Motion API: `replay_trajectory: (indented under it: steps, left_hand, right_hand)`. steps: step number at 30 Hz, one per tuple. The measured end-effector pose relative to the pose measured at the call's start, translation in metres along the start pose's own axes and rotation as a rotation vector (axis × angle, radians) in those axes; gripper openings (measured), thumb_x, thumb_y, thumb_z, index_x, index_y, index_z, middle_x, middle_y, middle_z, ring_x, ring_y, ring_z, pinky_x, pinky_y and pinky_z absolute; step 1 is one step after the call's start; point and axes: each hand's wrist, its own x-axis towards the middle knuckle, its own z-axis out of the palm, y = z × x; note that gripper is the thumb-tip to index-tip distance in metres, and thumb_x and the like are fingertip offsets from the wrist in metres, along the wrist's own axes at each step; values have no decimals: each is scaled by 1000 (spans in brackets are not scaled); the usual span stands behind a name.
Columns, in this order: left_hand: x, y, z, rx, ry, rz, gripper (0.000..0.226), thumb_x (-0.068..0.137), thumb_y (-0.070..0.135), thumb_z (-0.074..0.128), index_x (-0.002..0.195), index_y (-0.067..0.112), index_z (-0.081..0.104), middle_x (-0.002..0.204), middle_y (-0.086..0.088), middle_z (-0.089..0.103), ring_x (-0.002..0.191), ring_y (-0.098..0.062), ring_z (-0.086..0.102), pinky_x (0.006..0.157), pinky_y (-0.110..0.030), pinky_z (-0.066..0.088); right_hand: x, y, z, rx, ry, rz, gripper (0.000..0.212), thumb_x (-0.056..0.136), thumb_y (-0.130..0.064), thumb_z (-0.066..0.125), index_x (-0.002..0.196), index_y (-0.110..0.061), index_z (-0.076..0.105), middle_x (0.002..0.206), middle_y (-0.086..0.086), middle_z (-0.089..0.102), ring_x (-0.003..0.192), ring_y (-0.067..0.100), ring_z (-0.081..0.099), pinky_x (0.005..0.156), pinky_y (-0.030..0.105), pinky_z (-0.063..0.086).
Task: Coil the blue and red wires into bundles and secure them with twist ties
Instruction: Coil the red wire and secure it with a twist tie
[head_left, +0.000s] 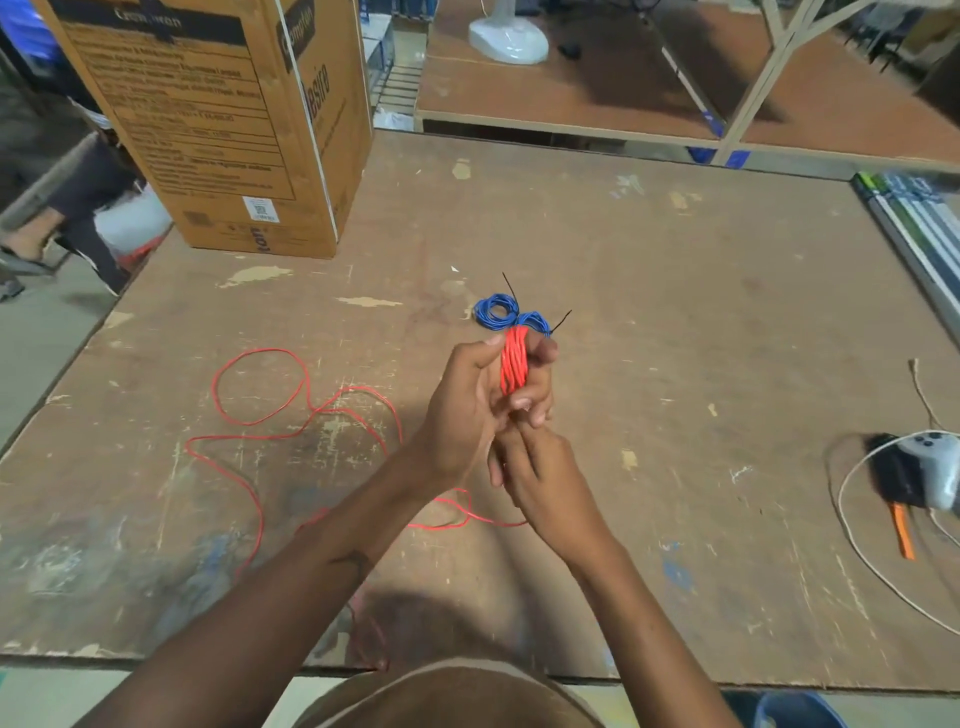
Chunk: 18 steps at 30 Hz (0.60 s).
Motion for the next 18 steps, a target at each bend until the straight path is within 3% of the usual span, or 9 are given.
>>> replay_trajectory:
  steps: [3, 6, 11, 15, 18]
  left_hand:
    - [11, -9, -3, 112, 131, 63, 44, 96, 38, 30, 104, 5, 57, 61, 4, 43, 60, -20, 48, 72, -32, 44]
    - [24, -11, -15, 345, 189, 129, 46, 97, 47, 35, 106, 9, 59, 64, 10, 48, 64, -19, 51, 76, -33, 44]
    - [33, -10, -41, 666, 222, 167, 41, 106, 39, 33, 110, 10, 62, 67, 4, 48, 68, -24, 50, 77, -43, 44]
    - [30, -4, -50, 772, 231, 145, 35, 111, 31, 34, 114, 9, 60, 75, -1, 62, 75, -23, 59, 83, -40, 47]
    - [15, -12, -48, 996, 130, 131, 33, 114, 32, 32, 113, 17, 61, 92, -7, 71, 84, -29, 64, 85, -38, 48]
  right_hand:
    - [-5, -10, -5, -1, -94, 5, 38, 117, -39, 39, 84, -33, 55, 66, -3, 61, 58, 19, 60, 64, 43, 52]
    - [-14, -16, -16, 33, -138, 49, 27, 116, -35, 46, 98, -37, 66, 67, -6, 57, 53, 18, 61, 55, 31, 49]
    - [-17, -23, -39, 296, -60, 170, 19, 114, -25, 54, 113, -12, 68, 51, 1, 53, 43, 23, 52, 56, 31, 45]
    - [-27, -32, -61, 378, -83, 156, 22, 114, -22, 52, 115, -11, 71, 62, -1, 51, 45, 12, 37, 49, 23, 34]
    - [-33, -49, -73, 432, -181, 85, 20, 104, -22, 62, 119, -10, 69, 72, 1, 63, 60, 22, 68, 67, 27, 55]
